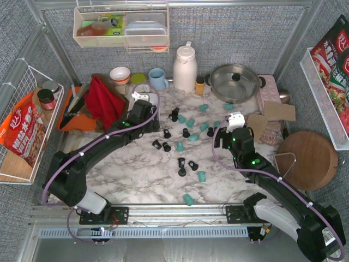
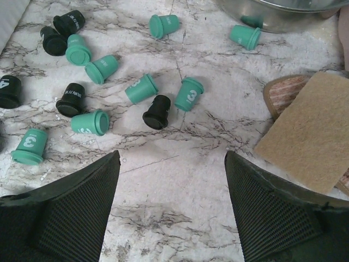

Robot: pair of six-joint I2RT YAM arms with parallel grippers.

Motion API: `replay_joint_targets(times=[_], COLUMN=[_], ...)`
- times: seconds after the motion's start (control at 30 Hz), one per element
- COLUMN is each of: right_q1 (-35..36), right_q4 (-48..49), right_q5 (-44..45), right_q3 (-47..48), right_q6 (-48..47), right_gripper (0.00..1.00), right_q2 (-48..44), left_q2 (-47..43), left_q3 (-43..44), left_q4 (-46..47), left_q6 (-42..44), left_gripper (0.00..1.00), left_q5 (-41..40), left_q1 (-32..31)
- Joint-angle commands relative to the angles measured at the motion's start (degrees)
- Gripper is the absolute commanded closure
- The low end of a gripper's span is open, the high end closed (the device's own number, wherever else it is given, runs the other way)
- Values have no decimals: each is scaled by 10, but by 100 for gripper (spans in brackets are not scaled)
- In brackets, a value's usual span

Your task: Mix the coffee capsules in the storage basket

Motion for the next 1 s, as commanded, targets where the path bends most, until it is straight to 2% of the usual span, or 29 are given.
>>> replay_joint_targets(times=[0.0,0.33,0.5,0.97], right_q1=[0,0,0,0], right_q4=[8,8,9,7], right_q5=[-10,-19,-18,-30], right_q3=[6,5,6,11], right_q6=[6,5,2,-1], right_gripper=[18,18,18,18], right_q2=[3,12,16,29], left_q2=[-3,37,62,94], left_q3=[-20,-55,-63,-63], left_q4=[-14,6,29,38], left_q6=[3,86,99,144], left_gripper=[23,23,23,22], left_q5=[-14,109,121,86], left_q1=[-29,-37,-37,-37])
